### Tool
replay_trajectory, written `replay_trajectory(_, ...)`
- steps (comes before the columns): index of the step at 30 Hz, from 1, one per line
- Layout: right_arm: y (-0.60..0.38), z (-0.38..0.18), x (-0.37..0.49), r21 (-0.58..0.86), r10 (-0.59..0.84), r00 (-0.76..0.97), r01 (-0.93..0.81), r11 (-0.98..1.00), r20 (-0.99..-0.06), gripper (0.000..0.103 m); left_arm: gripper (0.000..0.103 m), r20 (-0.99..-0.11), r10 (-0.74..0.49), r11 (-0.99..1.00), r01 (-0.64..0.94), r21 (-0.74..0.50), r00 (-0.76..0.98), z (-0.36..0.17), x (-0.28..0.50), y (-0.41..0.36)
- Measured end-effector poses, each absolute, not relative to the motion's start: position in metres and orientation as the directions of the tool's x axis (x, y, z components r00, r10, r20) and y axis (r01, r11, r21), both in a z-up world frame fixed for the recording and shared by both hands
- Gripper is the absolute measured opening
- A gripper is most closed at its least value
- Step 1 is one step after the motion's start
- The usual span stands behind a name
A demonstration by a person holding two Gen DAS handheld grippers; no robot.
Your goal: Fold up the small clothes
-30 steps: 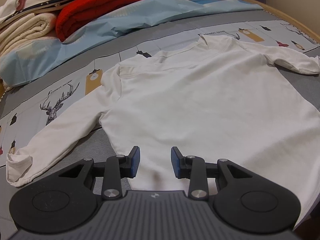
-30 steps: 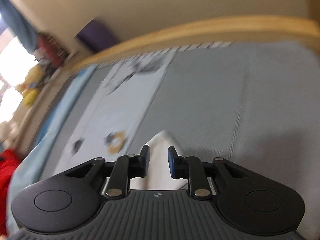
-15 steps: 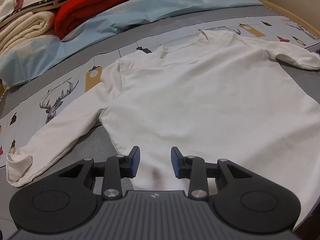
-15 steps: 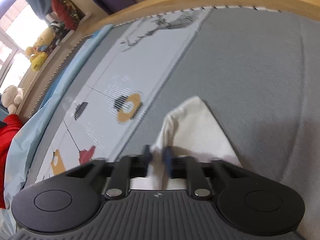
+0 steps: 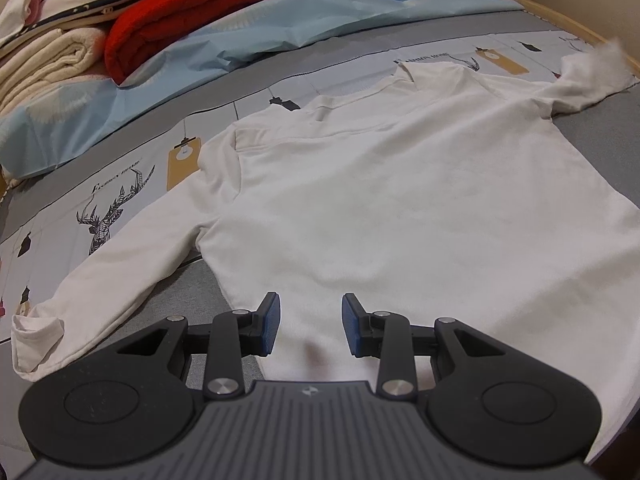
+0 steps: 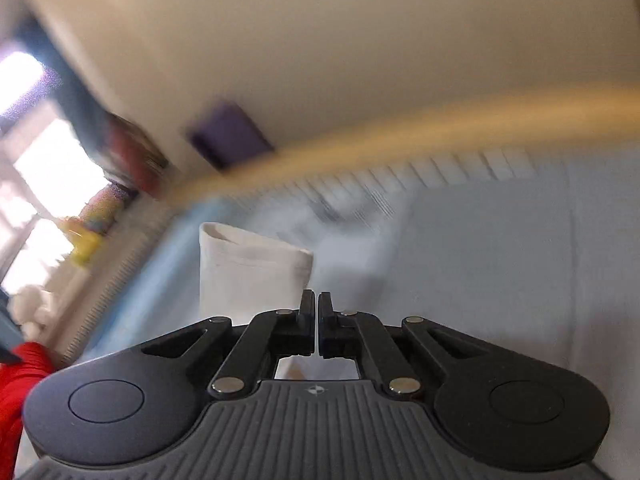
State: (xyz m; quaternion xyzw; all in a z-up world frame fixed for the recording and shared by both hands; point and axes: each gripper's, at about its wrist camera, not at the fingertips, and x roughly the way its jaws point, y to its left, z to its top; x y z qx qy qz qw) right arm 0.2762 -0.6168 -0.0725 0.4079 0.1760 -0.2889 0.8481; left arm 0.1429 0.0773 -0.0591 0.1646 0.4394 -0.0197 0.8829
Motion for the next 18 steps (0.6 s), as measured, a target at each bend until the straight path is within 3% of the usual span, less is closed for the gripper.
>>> replay_trajectory(2,-0.622,-0.102,0.278,0.563,-0.296,0.716,0.687,0.459,-0.632,0.002,0.038,-0.783,0.110,0.941,0.189,0.280,0.612,-0.060,0.142,0.076)
replay_trajectory(4,-0.623,-0.118,0.275,0.555,-0.275,0.690,0.710,0.432,-0.669,0.005,0.038,-0.784,0.111,0.940,0.192,0.283,0.611,-0.061,0.142,0.076)
replay_trajectory(10,-0.623,-0.122,0.282,0.640,-0.218,0.772,0.622,0.450,-0.597,0.011,0.038,-0.789,0.116,0.938,0.195,0.287,0.603,-0.064,0.142,0.074)
replay_trajectory(11,-0.624,-0.125,0.287,0.649,-0.206,0.780,0.612,0.451,-0.592,0.014,0.038,-0.791,0.118,0.936,0.199,0.291,0.600,-0.065,0.142,0.074)
replay_trajectory(13,-0.624,-0.130,0.300,0.651,-0.192,0.779,0.610,0.452,-0.597,0.030,0.038,-0.795,0.122,0.934,0.202,0.294,0.595,-0.067,0.143,0.075)
replay_trajectory(18,-0.622,-0.136,0.321,0.653,-0.191,0.791,0.593,0.472,-0.581,0.031,0.038,-0.796,0.126,0.944,0.175,0.280,0.593,-0.066,0.146,0.082)
